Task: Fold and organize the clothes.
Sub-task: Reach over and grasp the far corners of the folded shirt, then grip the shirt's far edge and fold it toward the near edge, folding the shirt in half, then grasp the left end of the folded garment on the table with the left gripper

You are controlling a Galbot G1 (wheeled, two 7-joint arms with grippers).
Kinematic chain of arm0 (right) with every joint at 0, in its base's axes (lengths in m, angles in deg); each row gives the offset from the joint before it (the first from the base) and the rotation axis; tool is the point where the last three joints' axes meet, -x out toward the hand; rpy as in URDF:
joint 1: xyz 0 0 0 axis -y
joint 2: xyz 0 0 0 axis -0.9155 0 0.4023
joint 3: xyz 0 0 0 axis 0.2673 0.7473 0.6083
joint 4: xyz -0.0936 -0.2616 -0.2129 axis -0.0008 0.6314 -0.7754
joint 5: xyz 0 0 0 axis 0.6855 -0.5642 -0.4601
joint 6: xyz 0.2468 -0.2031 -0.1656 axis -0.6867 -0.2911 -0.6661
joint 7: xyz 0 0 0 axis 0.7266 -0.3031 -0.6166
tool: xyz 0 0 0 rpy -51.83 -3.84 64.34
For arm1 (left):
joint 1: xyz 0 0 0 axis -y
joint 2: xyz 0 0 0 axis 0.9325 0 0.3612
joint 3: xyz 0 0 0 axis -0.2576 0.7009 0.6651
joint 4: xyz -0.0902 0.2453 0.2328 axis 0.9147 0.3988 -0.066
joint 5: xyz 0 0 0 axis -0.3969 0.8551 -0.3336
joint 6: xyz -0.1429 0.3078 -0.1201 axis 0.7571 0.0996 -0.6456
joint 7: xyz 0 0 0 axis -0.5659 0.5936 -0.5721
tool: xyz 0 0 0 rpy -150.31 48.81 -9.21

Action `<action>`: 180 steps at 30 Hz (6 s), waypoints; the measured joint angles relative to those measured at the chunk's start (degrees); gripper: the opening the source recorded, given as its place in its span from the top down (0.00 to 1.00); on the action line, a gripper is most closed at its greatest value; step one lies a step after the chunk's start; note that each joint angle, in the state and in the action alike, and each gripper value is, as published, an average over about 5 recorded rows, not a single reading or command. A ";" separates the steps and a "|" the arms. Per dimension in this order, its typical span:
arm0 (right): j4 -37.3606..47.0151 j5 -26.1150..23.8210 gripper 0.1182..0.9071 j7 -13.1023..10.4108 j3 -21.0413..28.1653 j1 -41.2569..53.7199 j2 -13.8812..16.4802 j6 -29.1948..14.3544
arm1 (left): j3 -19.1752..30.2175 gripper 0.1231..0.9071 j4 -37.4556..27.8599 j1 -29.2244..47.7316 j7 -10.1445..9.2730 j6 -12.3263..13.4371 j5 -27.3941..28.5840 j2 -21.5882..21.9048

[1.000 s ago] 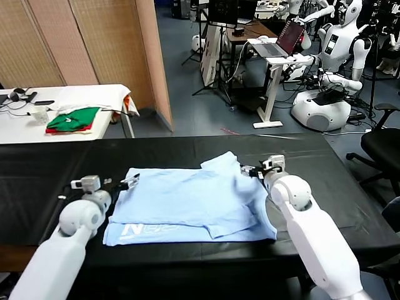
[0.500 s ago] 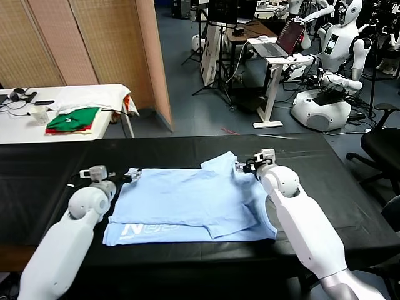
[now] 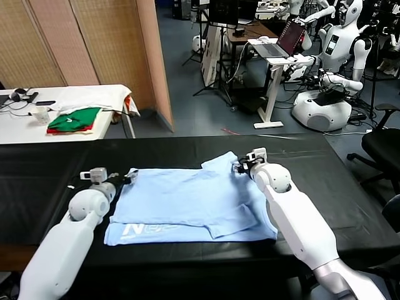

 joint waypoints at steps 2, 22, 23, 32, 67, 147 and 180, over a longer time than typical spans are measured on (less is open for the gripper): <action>-0.33 0.00 0.97 -0.04 -0.30 -0.32 0.04 0.00 | 0.16 0.83 0.01 -0.03 0.34 -0.04 0.19 0.02; -12.85 0.85 0.97 0.31 -6.84 -8.05 4.01 -8.10 | -1.44 0.97 7.43 -3.09 -0.80 -0.23 -3.79 3.53; -13.82 0.95 0.97 0.14 -7.14 -8.73 4.37 -7.92 | -1.71 0.97 8.24 -3.47 -0.91 -0.26 -4.08 3.94; -24.26 1.23 0.97 -2.46 -9.91 -15.87 7.57 -3.98 | -5.15 0.97 17.26 -9.63 -1.26 -0.78 -5.63 8.17; -40.99 -2.30 0.97 -3.76 -13.05 -36.89 10.23 0.09 | -13.24 0.97 30.12 -32.38 0.50 -0.37 6.31 7.92; -29.80 -0.54 0.45 -4.32 -19.84 -30.20 0.00 -4.09 | -12.20 0.80 22.19 -24.40 2.14 6.66 10.29 -1.08; -48.94 3.97 0.00 -4.13 -27.89 -43.38 2.91 -4.00 | -22.09 0.00 26.49 -34.38 3.46 8.90 10.34 -14.10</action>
